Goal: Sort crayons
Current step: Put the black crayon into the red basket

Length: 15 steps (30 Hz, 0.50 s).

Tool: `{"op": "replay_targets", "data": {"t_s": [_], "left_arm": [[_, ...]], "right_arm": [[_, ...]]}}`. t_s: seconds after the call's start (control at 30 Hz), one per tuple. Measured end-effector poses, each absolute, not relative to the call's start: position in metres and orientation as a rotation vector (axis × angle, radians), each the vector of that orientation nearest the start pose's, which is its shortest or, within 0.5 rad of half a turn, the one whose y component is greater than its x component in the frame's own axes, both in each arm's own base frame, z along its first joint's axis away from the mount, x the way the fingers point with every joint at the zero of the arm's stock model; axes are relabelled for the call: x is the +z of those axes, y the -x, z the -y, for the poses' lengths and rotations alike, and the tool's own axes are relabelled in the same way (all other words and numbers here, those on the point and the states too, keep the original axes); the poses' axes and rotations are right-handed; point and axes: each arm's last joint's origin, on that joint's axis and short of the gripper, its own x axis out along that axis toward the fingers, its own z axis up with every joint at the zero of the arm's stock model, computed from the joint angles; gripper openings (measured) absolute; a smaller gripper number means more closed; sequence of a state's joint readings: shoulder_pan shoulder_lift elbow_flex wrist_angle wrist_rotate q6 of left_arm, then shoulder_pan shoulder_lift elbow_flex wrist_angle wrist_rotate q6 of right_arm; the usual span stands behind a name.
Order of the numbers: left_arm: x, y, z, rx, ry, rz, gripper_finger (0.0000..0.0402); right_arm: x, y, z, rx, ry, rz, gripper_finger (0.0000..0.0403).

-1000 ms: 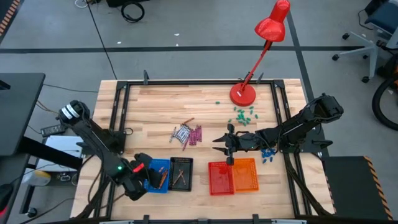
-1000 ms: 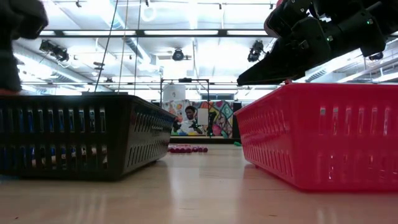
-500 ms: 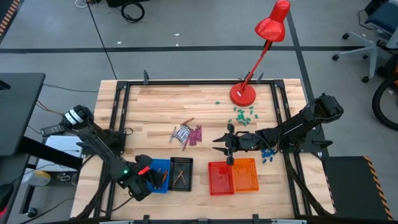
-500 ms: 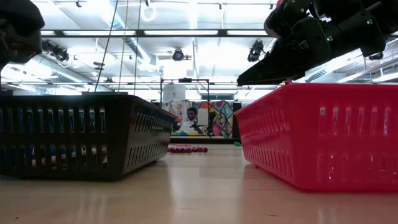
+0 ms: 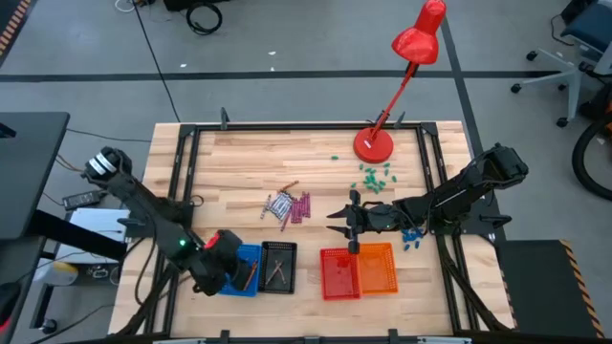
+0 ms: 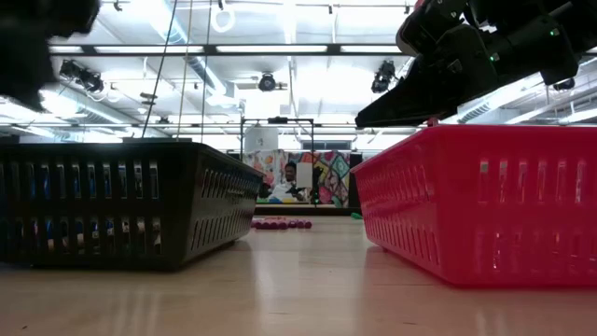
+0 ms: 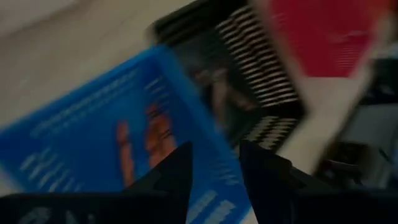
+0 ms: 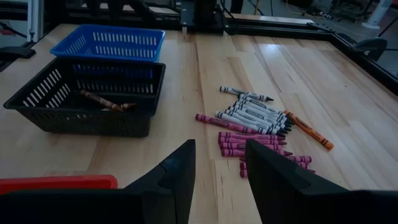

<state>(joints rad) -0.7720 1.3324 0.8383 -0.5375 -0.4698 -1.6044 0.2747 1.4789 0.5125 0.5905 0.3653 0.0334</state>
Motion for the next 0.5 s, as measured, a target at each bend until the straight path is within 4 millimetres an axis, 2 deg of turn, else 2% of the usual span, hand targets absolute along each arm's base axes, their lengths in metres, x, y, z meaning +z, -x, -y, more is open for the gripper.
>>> {"op": "replay_targets", "data": {"t_s": [0.17, 0.5], "left_arm": [[0.223, -0.207, 0.136, 0.496, 0.756, -0.672, 0.0144], [0.212, -0.24, 0.063, 0.715, 0.633, -0.735, 0.0144]], "right_arm": [[0.164, -0.265, -0.064, -0.104, 0.086, -0.355, 0.0144], [0.164, -0.265, -0.064, -0.103, 0.089, -0.355, 0.0144]]}}
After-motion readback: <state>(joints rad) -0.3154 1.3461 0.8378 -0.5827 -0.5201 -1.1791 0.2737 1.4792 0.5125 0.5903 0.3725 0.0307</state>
